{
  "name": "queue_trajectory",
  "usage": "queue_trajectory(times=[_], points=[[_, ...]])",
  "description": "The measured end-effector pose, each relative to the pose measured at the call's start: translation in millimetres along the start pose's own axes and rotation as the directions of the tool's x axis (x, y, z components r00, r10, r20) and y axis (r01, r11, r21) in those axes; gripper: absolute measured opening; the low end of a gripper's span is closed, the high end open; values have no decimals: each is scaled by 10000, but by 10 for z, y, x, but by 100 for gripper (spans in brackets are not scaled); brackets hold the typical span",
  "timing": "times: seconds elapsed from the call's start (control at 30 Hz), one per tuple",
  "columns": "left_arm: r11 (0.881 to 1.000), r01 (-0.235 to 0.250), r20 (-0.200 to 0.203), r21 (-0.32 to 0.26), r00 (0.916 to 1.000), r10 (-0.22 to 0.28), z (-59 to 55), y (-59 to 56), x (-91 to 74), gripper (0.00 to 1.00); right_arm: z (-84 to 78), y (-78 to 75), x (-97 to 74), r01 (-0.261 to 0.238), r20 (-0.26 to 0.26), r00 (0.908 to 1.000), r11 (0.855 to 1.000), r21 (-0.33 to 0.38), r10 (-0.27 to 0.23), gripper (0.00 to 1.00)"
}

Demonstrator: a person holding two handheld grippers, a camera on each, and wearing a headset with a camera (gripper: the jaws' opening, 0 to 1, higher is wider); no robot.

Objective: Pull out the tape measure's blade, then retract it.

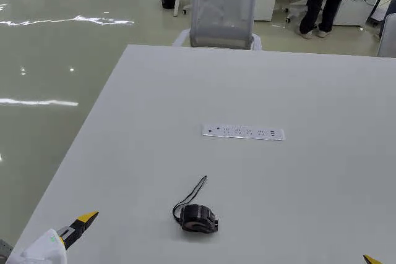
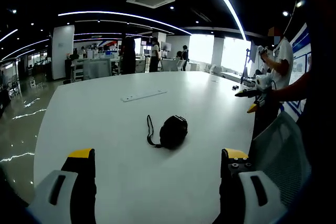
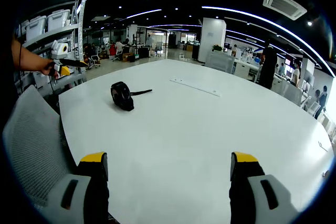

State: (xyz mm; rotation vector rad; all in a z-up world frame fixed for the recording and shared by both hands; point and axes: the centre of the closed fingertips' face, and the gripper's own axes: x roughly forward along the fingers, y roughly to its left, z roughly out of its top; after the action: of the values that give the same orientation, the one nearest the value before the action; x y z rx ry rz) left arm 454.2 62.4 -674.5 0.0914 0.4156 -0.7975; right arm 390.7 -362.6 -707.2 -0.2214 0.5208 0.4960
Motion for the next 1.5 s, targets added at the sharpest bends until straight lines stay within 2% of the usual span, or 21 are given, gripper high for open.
queue_trajectory(times=[0.23,0.77,1.27,1.5], points=[[9996,254,-97,155,9996,-253,29,-52,92,99,81,48,79,-222,111,9997,9992,-346,226,99],[9979,559,-261,340,9981,-550,53,-84,201,99,200,158,284,-662,237,9974,9962,-558,677,97],[9948,757,-339,681,9967,-735,158,-87,403,99,387,119,494,-758,534,9953,9933,-872,806,96],[9925,879,-368,849,9957,-850,205,-107,504,99,414,195,590,-1011,517,9930,9904,-943,1063,97]])
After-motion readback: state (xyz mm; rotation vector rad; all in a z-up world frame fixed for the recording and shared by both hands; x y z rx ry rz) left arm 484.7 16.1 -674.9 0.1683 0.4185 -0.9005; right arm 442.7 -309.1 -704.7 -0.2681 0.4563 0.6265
